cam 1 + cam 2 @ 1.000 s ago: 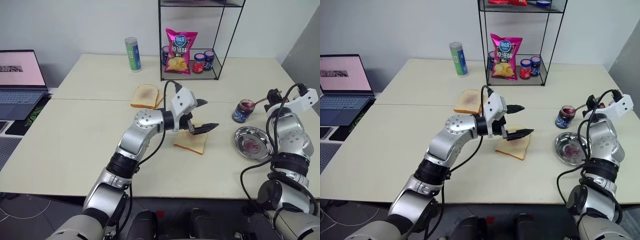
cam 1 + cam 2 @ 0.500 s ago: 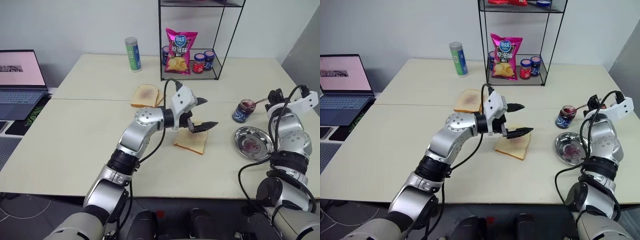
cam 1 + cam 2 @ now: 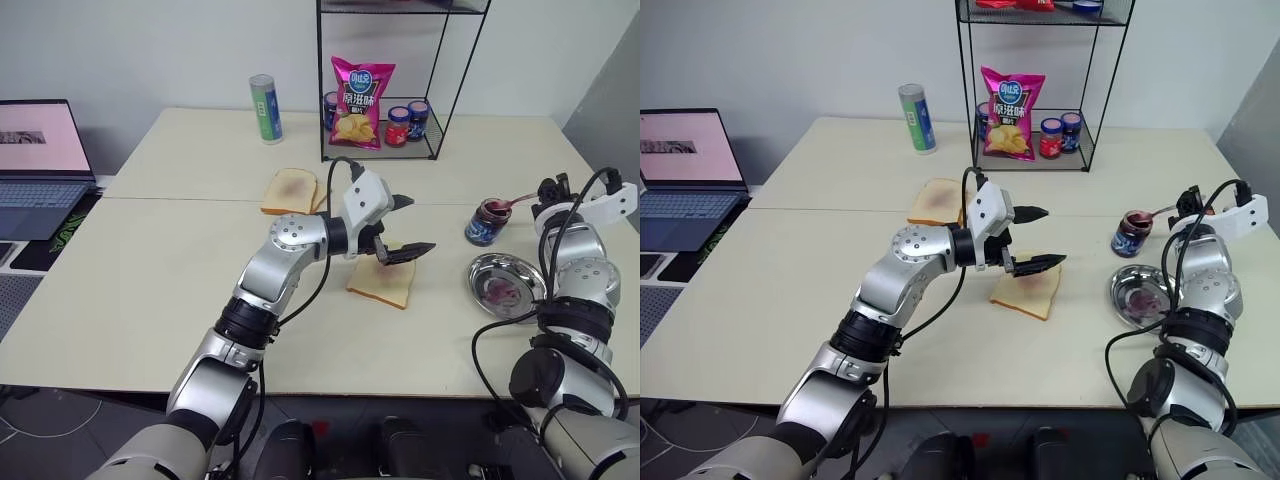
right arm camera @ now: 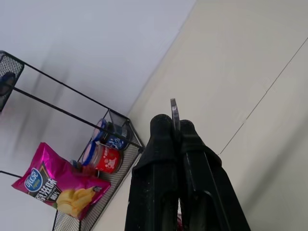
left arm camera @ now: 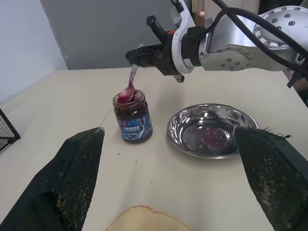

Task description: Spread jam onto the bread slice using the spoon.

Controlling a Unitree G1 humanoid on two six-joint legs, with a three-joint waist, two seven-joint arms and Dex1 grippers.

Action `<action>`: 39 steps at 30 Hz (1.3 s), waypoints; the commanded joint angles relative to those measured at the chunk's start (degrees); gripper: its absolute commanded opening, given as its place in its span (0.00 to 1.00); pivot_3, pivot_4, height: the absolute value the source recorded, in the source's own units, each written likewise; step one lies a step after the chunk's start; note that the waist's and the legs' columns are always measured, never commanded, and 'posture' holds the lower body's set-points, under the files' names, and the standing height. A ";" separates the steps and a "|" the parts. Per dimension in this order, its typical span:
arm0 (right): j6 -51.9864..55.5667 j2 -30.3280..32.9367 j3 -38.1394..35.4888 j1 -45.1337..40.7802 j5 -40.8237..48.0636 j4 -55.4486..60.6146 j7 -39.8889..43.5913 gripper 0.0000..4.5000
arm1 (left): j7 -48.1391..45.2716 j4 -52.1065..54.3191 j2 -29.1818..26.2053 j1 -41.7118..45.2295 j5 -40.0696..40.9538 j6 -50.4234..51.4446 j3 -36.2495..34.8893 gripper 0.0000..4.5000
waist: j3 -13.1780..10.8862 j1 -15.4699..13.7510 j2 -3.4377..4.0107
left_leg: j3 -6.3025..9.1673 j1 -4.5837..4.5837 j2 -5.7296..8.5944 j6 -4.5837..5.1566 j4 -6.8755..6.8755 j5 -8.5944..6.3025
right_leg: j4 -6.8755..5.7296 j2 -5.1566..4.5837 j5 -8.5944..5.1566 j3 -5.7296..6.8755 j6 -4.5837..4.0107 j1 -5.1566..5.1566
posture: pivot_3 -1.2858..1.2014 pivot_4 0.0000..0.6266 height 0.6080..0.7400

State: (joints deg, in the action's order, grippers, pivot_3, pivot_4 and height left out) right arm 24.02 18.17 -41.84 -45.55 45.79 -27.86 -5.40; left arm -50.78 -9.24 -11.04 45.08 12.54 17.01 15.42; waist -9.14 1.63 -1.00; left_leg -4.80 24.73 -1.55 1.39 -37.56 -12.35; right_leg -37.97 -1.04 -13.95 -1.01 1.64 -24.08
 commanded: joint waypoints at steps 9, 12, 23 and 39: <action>-3.29 -2.23 -4.31 1.36 6.03 10.36 -3.61 0.00 | -2.63 2.65 2.29 3.54 4.41 -0.18 -2.24 1.00 | 0.00 -0.04 0.00 | 0.02 0.03 0.01 0.00 0.01 0.00 | 0.02 0.00 0.00 0.01 0.00 -0.01 | 0.52 0.24 1.00; -2.87 -3.31 -4.71 2.73 8.13 14.02 -5.07 0.00 | -2.86 2.46 2.38 3.91 4.81 0.08 -2.53 1.00 | 0.00 -0.01 0.00 | 0.01 0.02 0.01 0.00 0.02 0.00 | 0.02 0.00 0.00 0.01 0.01 0.00 | 0.52 0.24 1.00; 7.29 -9.41 5.71 8.60 16.91 36.60 -11.17 0.00 | -5.31 10.56 -5.58 -4.77 6.73 1.91 -5.12 1.00 | 0.05 0.76 0.13 | 0.00 -0.04 -0.13 0.00 0.18 0.00 | -0.02 0.00 -0.05 -0.04 -0.08 -0.09 | 0.52 0.24 1.00; 18.60 -10.93 33.27 23.29 14.38 52.56 -6.10 0.00 | 5.55 44.06 -18.90 -44.65 13.15 12.46 -16.17 1.00 | 0.08 -0.14 0.05 | 0.05 -0.04 -0.05 -0.04 0.37 0.04 | 0.25 -0.24 -0.10 0.06 -0.17 -0.03 | 0.52 0.24 1.00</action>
State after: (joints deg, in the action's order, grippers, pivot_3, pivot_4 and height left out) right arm 43.34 5.57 -10.30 -22.93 63.12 22.09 -14.87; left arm -47.28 30.91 -30.01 2.63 25.38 29.65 -0.39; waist -9.06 1.49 -0.95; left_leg -4.79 24.67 -1.62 1.37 -37.17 -12.30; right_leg -37.62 -1.28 -14.06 -0.98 1.44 -24.08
